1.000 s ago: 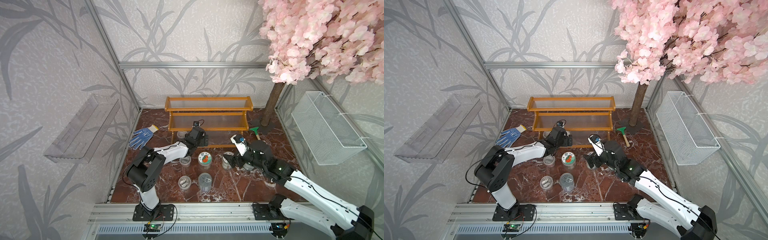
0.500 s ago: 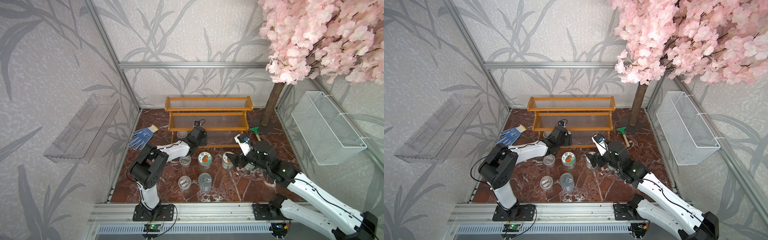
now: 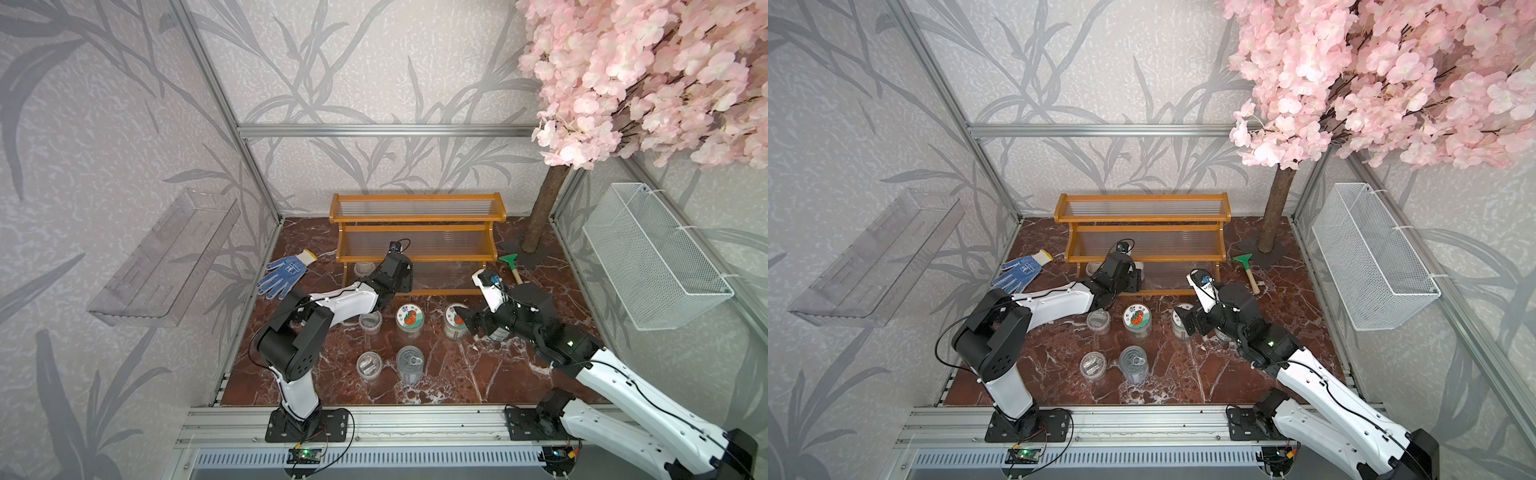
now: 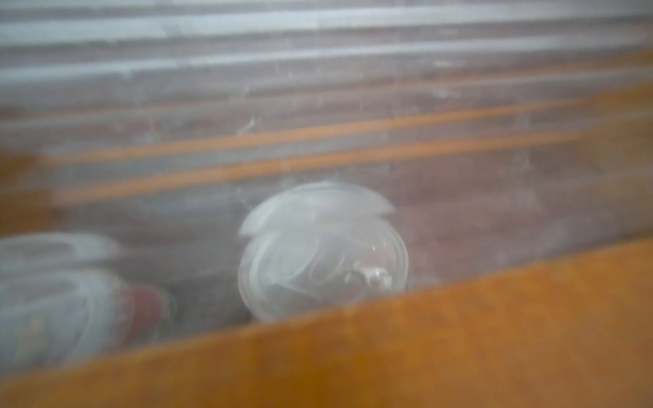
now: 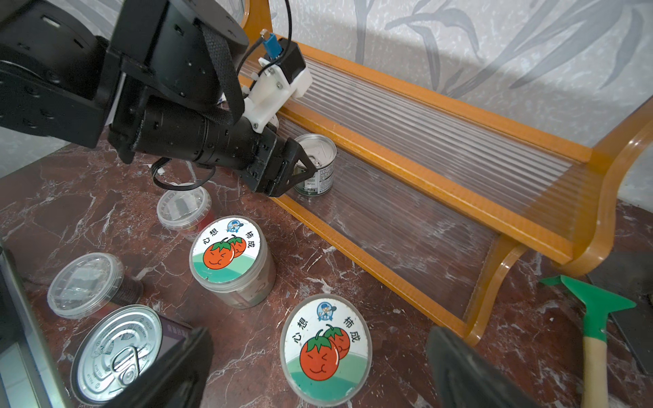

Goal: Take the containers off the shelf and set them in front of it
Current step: 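Pick up a container from the shelf.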

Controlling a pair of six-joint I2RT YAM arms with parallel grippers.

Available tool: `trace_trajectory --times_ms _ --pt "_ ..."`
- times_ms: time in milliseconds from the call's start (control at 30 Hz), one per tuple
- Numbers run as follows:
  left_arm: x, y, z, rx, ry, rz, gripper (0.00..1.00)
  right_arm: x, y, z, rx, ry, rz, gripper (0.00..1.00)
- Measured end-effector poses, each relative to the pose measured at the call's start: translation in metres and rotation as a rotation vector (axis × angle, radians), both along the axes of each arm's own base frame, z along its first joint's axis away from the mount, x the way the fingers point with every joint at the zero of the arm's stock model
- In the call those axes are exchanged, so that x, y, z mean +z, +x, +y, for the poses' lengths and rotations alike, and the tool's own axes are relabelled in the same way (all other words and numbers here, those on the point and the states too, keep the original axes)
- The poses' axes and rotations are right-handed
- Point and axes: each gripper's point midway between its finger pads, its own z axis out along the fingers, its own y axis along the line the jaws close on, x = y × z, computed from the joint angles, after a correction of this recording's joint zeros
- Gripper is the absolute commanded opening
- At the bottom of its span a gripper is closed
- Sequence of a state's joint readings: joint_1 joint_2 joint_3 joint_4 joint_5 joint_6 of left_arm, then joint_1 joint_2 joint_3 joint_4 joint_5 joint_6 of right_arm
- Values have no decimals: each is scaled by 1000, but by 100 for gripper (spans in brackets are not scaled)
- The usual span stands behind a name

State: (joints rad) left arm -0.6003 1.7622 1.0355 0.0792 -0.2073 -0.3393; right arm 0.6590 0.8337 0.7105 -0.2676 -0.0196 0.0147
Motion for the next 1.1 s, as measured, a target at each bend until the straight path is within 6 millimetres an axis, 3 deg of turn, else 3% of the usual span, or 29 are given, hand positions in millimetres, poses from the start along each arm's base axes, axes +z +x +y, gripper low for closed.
trace_trajectory --times_ms 133,333,733,1100 --pt "3 0 0 -4 2 -5 86 0 0 0 0 -1 1 99" --pt "2 0 2 3 2 -14 100 -2 0 0 0 -3 4 99" --pt "14 12 -1 41 -45 -86 100 -9 5 1 -1 -12 27 99" --pt "-10 19 -3 54 -34 -76 100 -11 9 -3 -10 -10 37 99"
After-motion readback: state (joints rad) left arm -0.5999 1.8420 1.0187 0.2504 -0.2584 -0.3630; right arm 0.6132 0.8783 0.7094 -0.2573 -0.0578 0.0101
